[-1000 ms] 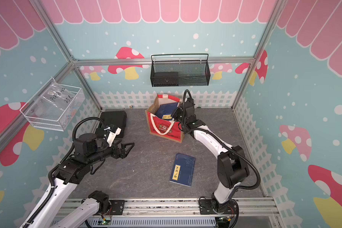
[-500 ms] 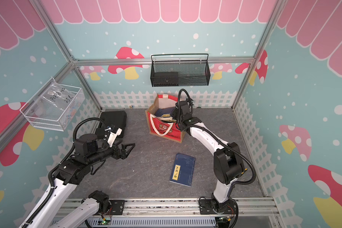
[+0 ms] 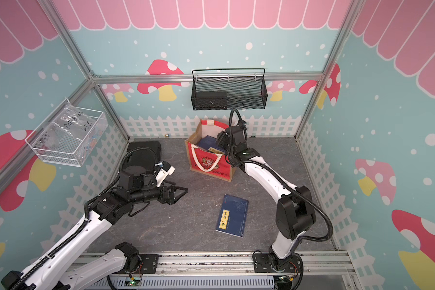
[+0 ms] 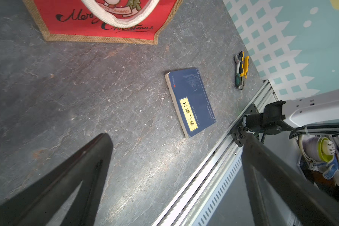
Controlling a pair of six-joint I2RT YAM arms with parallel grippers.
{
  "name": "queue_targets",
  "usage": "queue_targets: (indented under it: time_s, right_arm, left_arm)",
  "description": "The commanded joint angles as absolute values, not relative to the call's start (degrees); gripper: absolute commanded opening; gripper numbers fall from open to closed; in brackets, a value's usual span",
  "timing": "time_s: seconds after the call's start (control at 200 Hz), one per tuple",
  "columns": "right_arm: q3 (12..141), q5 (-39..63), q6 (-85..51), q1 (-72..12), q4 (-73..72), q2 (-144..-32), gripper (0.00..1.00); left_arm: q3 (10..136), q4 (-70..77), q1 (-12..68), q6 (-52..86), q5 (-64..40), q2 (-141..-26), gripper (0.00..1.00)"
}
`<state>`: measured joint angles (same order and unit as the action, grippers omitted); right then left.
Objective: Put the books into the canvas bag
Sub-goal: Place the book in the canvas bag, then pick up the book from the center of the board.
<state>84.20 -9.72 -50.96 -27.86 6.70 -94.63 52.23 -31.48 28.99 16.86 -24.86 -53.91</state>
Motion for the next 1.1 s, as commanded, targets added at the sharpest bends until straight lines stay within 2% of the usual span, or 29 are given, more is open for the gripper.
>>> queue_targets:
  time_s: [0.0, 0.105, 0.255, 0.325, 0.555, 0.75, 1.091]
  right_arm:
    - [82.2, -10.4, -43.8, -28.1, 7.0, -88.7, 0.77]
    - [78.9, -8.7, -40.9, -27.7, 8.3, -84.5, 0.88]
    - [70.3, -4.8, -38.4, -25.9, 10.7, -77.6, 0.93]
    - [65.3, -2.8, -37.4, -24.4, 11.9, -74.3, 0.99]
    - [47.4, 2.3, -38.3, -22.1, 15.9, -63.1, 1.00]
    - [33.2, 7.5, -41.2, -22.1, 17.2, -58.9, 0.99]
    - [23.0, 8.3, -46.1, -22.1, 18.8, -53.0, 1.00]
  left_arm:
    - [50.9, -27.0, 31.5, 20.2, -23.6, -55.5, 0.99]
    - [49.9, -23.5, 35.1, 21.8, -21.2, -57.7, 0.99]
    - [49.0, -18.2, 40.1, 24.5, -19.3, -62.5, 0.99]
    - [48.6, -15.6, 42.3, 25.7, -18.5, -64.6, 0.99]
    - [46.1, -5.0, 47.4, 31.1, -17.1, -72.7, 0.99]
    - [47.4, -0.4, 50.0, 32.3, -17.0, -81.2, 0.99]
    - [48.0, 8.8, 50.7, 36.5, -18.9, -93.3, 0.99]
